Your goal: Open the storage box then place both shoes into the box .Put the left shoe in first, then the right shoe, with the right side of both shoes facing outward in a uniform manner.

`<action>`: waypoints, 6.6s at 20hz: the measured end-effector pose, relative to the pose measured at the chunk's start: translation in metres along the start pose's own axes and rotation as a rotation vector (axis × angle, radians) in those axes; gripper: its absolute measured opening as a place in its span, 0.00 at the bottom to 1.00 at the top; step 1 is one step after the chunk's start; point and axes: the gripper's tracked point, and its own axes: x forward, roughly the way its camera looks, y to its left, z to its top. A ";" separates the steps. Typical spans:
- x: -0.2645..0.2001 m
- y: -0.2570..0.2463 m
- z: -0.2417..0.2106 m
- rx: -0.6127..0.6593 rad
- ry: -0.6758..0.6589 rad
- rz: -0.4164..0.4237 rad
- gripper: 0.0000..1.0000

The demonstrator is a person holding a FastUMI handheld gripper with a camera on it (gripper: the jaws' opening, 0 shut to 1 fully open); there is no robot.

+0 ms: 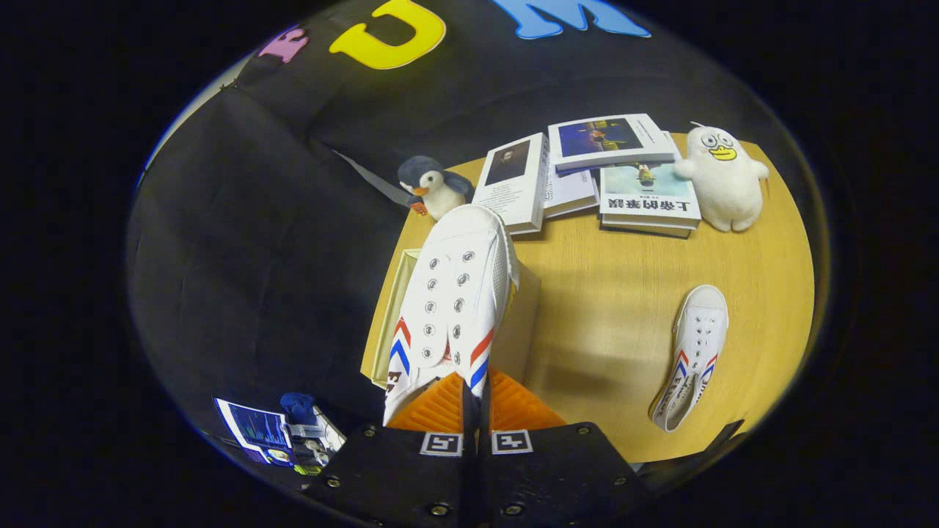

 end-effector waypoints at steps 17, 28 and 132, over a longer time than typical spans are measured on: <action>0.124 0.055 -0.019 -0.124 0.195 -0.084 0.00; 0.183 0.070 -0.019 -0.150 0.217 -0.083 0.34; 0.067 0.030 -0.003 -0.123 0.268 -0.092 0.00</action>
